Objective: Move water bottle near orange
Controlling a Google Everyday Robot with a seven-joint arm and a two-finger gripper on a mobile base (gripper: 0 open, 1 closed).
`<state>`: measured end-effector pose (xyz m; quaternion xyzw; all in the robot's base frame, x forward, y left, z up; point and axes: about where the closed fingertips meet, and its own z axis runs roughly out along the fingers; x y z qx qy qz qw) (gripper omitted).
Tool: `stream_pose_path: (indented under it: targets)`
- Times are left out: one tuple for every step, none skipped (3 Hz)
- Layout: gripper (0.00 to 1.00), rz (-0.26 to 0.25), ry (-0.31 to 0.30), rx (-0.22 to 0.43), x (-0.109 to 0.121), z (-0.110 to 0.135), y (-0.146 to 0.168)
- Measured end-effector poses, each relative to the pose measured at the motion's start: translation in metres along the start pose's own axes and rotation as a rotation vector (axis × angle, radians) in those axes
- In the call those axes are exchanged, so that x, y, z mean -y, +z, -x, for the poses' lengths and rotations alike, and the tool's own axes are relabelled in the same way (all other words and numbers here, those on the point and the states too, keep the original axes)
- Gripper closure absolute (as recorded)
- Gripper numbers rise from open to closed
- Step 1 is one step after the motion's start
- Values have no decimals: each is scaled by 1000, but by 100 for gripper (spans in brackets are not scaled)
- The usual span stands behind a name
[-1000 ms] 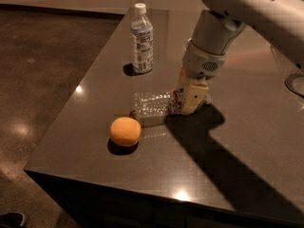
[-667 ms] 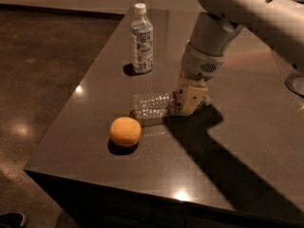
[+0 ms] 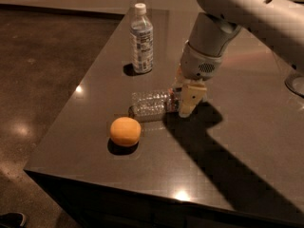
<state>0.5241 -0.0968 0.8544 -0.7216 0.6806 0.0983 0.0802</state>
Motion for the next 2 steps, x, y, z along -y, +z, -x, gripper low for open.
stream_pose_path:
  targets:
    - [0,-4,-1,2,1,1,0]
    - [0,-5,-1,2,1,1,0]
